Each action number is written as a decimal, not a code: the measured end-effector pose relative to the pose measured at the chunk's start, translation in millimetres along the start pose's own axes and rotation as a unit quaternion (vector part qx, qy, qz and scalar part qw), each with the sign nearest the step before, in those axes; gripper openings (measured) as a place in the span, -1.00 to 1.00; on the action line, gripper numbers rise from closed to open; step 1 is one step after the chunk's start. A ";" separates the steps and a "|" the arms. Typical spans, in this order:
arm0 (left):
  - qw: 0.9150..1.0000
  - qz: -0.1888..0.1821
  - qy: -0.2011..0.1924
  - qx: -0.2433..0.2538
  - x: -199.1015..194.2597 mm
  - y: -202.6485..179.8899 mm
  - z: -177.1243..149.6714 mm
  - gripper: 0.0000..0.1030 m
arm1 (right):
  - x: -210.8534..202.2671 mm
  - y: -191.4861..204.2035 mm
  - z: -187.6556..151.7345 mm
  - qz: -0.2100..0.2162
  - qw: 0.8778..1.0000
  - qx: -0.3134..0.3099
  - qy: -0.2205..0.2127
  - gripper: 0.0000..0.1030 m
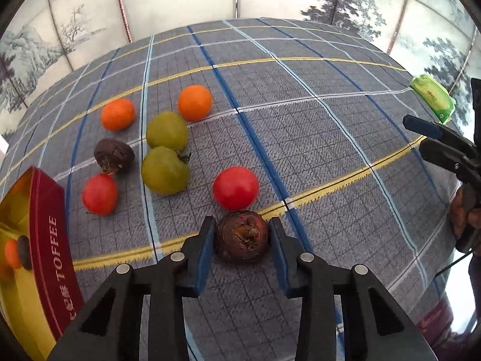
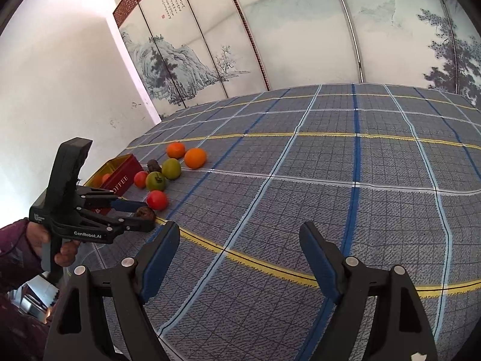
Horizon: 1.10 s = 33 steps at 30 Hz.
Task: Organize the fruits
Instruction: 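Carry the dark brown fruit over the tin and release it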
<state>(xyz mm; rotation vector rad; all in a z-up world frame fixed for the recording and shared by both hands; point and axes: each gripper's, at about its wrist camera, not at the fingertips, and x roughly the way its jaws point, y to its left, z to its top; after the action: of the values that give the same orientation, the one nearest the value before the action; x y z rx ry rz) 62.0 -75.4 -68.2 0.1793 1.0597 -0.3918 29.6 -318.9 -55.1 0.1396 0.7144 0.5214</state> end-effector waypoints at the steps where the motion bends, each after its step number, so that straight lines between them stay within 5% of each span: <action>1: 1.000 0.001 -0.001 -0.012 -4.0 -0.6 -2.1 -0.29 | 0.9 -0.1 0.4 -0.002 1.000 -0.002 0.001 0.55; 7: 0.997 0.052 -0.039 -0.031 -44.8 -14.2 -10.0 -0.28 | 11.9 10.8 -0.2 -0.028 0.999 -0.030 0.024 0.65; 15: 0.994 0.070 -0.068 -0.054 -87.7 -11.3 -20.9 -0.28 | 23.3 6.5 0.1 -0.056 0.997 -0.023 0.053 0.74; 33: 0.981 0.147 -0.098 -0.085 -124.4 29.6 -48.4 -0.28 | 43.9 12.6 -2.9 -0.115 0.986 -0.049 0.112 0.92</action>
<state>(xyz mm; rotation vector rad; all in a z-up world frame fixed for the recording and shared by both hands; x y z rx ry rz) -18.9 -4.1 16.0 0.1394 0.8514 -0.0493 50.4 -286.1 -79.4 -0.0948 0.9095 0.3536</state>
